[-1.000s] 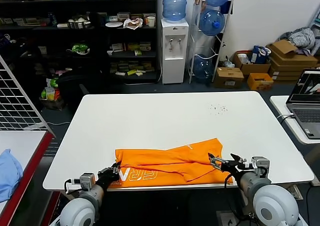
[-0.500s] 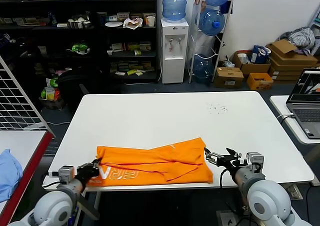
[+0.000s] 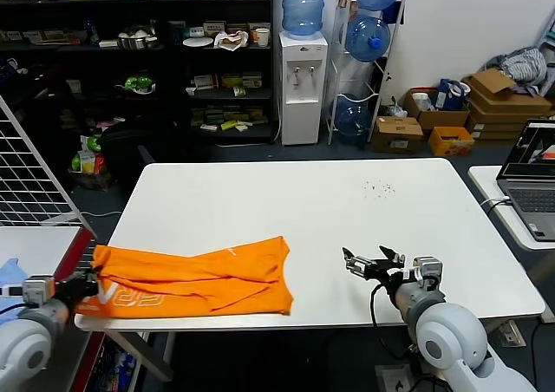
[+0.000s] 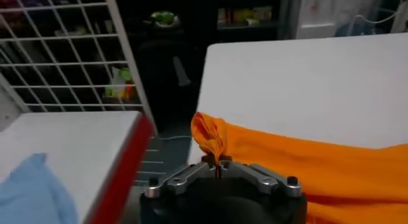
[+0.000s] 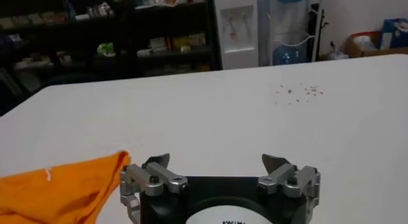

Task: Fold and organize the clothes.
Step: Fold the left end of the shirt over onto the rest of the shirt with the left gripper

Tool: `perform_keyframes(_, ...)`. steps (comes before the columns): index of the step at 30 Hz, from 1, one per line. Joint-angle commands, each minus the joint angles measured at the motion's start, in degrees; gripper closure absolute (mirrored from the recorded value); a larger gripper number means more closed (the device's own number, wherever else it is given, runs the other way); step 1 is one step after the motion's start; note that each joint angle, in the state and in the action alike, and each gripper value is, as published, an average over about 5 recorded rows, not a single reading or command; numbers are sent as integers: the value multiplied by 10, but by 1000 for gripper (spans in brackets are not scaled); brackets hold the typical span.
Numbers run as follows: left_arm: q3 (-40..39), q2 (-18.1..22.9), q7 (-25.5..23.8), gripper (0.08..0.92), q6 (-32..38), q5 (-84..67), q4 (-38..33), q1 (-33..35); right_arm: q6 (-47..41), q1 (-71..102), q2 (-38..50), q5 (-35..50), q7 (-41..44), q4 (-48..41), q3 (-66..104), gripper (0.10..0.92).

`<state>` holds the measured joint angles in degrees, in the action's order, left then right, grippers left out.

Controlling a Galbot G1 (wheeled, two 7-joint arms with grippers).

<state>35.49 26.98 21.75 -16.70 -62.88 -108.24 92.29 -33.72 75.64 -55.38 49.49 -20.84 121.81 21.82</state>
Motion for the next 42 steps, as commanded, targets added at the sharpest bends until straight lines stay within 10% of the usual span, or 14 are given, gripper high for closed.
perform_keyframes(1,131,-47,-4,895,-3,-24,9,85,6,-11,-1,-14,15,-10,-10,104)
perform_keyframes(12,-143,56,158,895,-36,-167,-218,-87,8,30,-28,-48,3,0,9,104)
perform_keyframes(23,-384,152,228,895,-36,-233,-135,-367,13,84,-48,-72,-5,18,42,104)
perform_keyframes(42,-437,209,277,895,-24,-237,-113,-421,16,48,-48,-66,-2,-10,19,104)
